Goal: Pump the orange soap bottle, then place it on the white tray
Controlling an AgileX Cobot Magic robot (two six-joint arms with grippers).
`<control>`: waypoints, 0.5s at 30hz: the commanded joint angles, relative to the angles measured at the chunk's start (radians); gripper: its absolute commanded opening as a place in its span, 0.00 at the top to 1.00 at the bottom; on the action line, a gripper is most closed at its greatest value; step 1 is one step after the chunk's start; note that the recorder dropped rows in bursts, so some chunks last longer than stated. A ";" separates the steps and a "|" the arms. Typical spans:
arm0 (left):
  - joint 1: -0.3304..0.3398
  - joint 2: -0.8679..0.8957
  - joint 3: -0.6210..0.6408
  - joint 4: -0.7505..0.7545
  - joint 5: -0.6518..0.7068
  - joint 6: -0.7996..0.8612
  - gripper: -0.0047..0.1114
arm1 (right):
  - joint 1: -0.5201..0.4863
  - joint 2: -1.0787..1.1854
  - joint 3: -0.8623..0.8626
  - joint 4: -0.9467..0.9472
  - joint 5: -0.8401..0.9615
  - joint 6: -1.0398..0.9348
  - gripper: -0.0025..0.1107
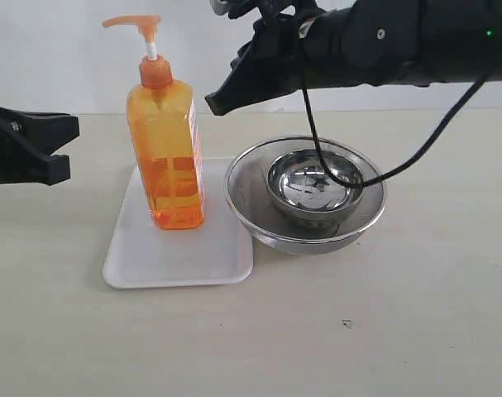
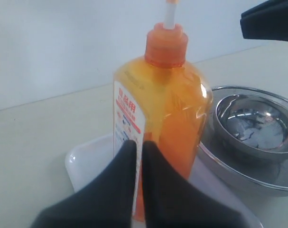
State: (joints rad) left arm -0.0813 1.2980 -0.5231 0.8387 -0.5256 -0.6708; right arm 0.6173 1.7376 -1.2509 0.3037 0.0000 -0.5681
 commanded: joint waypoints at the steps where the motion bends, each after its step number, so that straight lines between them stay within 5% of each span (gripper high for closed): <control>1: 0.001 -0.071 0.051 -0.026 0.005 -0.007 0.92 | -0.008 -0.069 0.111 0.001 -0.092 -0.005 0.97; 15: 0.001 -0.269 0.186 -0.104 0.030 0.025 0.92 | -0.008 -0.308 0.408 0.056 -0.206 -0.005 0.97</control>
State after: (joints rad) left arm -0.0813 1.0715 -0.3654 0.7538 -0.5006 -0.6532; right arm 0.6173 1.4800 -0.8826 0.3515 -0.1834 -0.5681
